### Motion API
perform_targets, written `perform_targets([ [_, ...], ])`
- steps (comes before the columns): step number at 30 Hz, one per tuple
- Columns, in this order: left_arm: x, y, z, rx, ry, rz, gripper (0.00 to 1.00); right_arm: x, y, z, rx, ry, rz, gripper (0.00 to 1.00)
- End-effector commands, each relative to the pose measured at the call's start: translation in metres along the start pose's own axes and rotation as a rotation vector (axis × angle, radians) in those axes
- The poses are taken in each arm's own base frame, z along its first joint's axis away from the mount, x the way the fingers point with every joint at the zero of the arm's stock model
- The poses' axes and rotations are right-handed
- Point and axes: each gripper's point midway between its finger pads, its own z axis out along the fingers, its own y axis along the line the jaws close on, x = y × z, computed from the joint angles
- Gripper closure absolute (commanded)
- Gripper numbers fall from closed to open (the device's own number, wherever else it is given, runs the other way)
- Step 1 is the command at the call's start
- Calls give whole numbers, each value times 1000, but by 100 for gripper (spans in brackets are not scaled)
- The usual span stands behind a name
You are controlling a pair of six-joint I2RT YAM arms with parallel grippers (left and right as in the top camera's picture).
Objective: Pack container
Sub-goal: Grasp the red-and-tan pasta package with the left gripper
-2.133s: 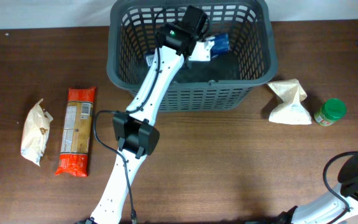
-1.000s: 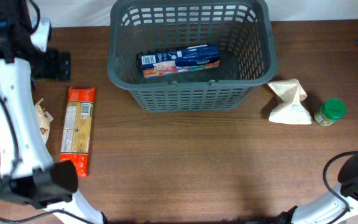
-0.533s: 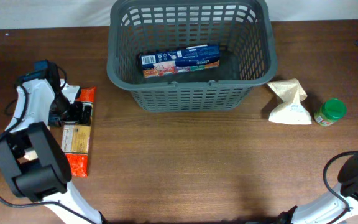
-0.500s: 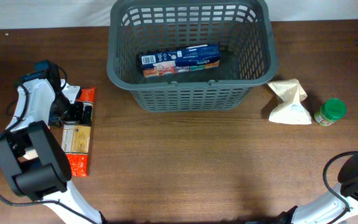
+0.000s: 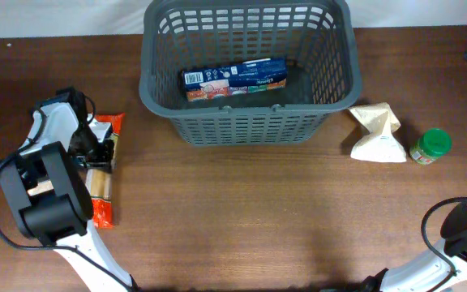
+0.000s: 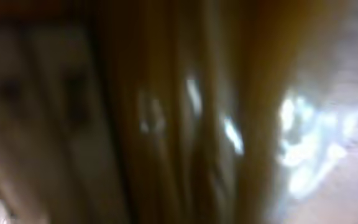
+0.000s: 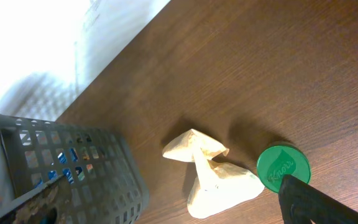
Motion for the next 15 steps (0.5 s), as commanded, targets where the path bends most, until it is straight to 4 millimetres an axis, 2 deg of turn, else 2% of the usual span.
perform_targets([
  [1,1,-1,-9,6,63,-74,98,-2,1,-2,6,-12,-10,1],
  [3,-3,12,-41,-57,61,-115,98,-2,1,-2,6,-12,-10,1],
  [4,-13,20,-80,-94,13,-129,98,-2,1,-2,6,-12,-10,1],
  [8,-42,21,-182,-125,-236,-134,98,-2,1,-2,6,-12,-10,1],
  [10,-54,11,-237,-118,-406,-121,98,-2,1,-2,6,-12,-10,1],
  [11,-61,0,-283,-112,-563,-101,98,-2,1,-2,6,-12,-10,1],
  [12,-64,-10,-314,-111,-673,-80,98,-2,1,-2,6,-12,-10,1],
  [15,-61,-43,-390,-144,-942,39,98,-2,1,-2,6,-12,-10,1],
])
